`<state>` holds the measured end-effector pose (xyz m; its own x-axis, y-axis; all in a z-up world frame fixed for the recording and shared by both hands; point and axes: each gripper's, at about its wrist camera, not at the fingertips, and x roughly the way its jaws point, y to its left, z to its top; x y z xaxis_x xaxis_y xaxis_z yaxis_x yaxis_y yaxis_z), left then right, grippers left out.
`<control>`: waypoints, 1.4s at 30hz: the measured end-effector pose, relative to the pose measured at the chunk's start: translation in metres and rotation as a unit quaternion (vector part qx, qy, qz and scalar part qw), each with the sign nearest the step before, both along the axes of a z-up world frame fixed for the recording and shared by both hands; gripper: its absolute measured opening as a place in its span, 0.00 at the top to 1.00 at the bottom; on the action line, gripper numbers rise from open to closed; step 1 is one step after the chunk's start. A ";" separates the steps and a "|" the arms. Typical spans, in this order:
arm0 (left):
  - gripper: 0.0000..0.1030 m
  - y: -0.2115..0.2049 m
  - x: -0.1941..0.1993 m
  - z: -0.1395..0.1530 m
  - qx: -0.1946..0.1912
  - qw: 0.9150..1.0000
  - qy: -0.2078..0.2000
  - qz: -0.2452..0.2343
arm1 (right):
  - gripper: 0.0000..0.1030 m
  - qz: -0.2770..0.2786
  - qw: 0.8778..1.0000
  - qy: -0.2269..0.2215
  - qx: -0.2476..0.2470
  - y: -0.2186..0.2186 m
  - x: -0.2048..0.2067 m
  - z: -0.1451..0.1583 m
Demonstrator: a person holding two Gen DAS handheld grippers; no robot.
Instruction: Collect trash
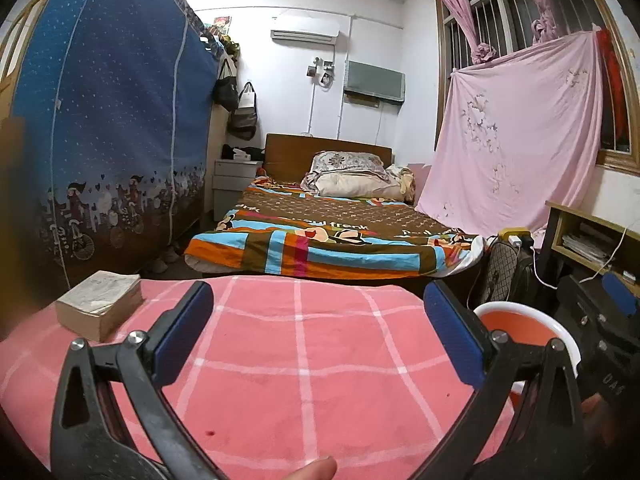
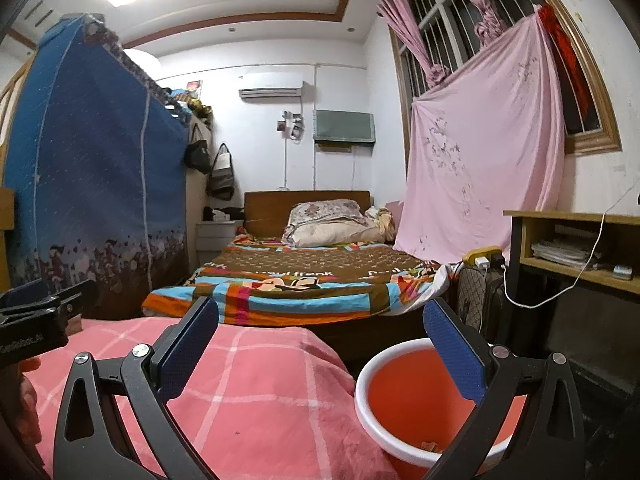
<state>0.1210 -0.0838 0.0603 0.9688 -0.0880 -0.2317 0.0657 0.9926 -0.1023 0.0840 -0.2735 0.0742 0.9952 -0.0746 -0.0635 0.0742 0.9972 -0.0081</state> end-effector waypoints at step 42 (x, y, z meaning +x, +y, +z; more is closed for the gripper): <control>0.15 0.038 -0.086 -0.046 0.024 0.999 -0.020 0.011 | 0.00 -0.016 0.999 -0.027 -0.018 0.040 -0.089 -0.055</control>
